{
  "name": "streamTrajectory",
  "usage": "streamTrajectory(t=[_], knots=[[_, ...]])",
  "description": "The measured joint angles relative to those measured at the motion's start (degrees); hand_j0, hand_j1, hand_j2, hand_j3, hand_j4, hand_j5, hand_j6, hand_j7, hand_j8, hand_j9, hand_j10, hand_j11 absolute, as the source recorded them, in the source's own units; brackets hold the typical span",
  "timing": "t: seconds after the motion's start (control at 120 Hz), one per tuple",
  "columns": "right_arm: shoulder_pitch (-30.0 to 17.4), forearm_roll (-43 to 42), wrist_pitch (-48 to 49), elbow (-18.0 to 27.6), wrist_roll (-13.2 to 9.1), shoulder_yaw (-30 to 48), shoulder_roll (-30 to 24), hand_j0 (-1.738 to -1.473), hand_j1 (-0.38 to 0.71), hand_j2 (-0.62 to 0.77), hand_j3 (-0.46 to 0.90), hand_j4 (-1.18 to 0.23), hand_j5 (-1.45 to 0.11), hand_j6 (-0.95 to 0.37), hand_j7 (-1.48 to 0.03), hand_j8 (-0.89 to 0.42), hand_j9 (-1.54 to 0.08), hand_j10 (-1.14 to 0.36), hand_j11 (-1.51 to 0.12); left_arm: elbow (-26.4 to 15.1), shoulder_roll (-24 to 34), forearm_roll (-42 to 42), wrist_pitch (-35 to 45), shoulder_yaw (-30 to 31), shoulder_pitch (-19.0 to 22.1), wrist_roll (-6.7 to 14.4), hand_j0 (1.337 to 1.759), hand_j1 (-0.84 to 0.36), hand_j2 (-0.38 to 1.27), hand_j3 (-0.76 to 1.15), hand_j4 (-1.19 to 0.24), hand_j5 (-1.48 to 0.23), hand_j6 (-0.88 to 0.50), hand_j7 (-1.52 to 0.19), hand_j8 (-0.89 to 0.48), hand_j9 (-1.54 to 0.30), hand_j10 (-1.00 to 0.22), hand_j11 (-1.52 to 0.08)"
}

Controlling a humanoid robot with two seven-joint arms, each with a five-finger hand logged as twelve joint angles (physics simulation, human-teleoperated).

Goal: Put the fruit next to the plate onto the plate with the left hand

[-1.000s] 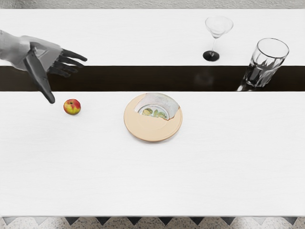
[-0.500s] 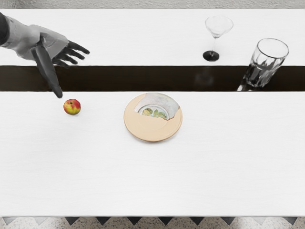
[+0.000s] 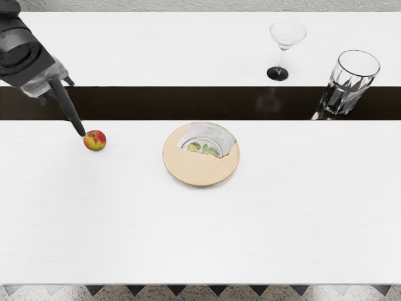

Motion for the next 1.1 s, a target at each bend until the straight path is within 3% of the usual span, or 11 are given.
streamTrajectory(t=[0.208, 0.4, 0.525, 0.708, 0.892, 1.05, 1.1], knots=[[0.0, 0.0, 0.0, 0.01, -0.01, -0.02, 0.0, -1.658, -0.33, 0.0, 0.0, -0.02, -0.02, -0.02, -0.02, -0.02, -0.02, -0.02, -0.02, -2.6, -2.9, 0.84, -0.97, -4.19, 0.25, 0.0, 1.658, 0.33, 0.0, 0.0, -0.02, -0.02, -0.02, -0.02, -0.02, -0.02, -0.02, -0.02], [0.0, 0.0, 0.0, 0.01, 0.0, -0.01, 0.0, -1.658, -0.33, 0.0, 0.0, -0.02, -0.02, -0.02, -0.02, -0.02, -0.02, -0.02, -0.02, -3.26, -9.19, 2.01, 16.67, -5.94, 4.05, 0.0, 1.658, 0.33, 0.0, 0.0, -0.02, -0.02, -0.02, -0.02, -0.02, -0.02, -0.02, -0.02], [0.0, 0.01, 0.0, 0.01, 0.0, -0.02, 0.0, -1.658, -0.33, 0.0, 0.0, -0.02, -0.02, -0.02, -0.02, -0.02, -0.02, -0.02, -0.02, -4.09, -12.46, 7.69, 21.8, -5.09, 6.67, 0.0, 1.658, 0.33, 0.0, 0.0, -0.02, -0.02, -0.02, -0.02, -0.02, -0.02, -0.02, -0.02], [0.0, 0.0, 0.0, 0.01, 0.0, -0.02, 0.0, -1.658, -0.33, 0.0, 0.0, -0.02, -0.02, -0.02, -0.02, -0.02, -0.02, -0.02, -0.02, -4.44, -14.1, 20.92, 23.14, -3.14, 9.1, 0.0, 1.658, 0.33, 0.0, 0.0, -0.02, -0.03, -0.02, -0.03, -0.02, -0.03, -0.02, -0.03], [0.0, 0.01, 0.0, 0.01, 0.0, -0.02, 0.0, -1.658, -0.33, 0.0, 0.0, -0.02, -0.02, -0.02, -0.02, -0.02, -0.02, -0.02, -0.02, -3.49, -17.42, 24.88, 23.37, -0.73, 13.68, 0.0, 1.658, 0.33, 0.0, 0.0, -0.02, -0.03, -0.02, -0.03, -0.02, -0.03, -0.02, -0.03], [0.0, 0.0, 0.0, 0.01, 0.0, -0.02, 0.0, -1.658, -0.33, 0.0, 0.0, -0.02, -0.02, -0.02, -0.02, -0.02, -0.02, -0.02, -0.02, -1.85, -19.26, 26.63, 23.71, 1.94, 14.38, 0.0, 1.658, 0.32, 0.0, 0.0, -0.02, -0.03, -0.02, -0.03, -0.02, -0.03, -0.02, -0.03], [0.0, 0.01, 0.0, 0.01, 0.0, -0.03, 0.0, -1.658, -0.33, 0.0, 0.0, -0.02, -0.02, -0.02, -0.02, -0.02, -0.02, -0.02, -0.02, -0.23, -19.67, 26.86, 23.97, 2.88, 18.62, 0.0, 1.658, 0.33, 0.0, 0.0, -0.02, -0.03, -0.02, -0.03, -0.02, -0.03, -0.02, -0.03]])
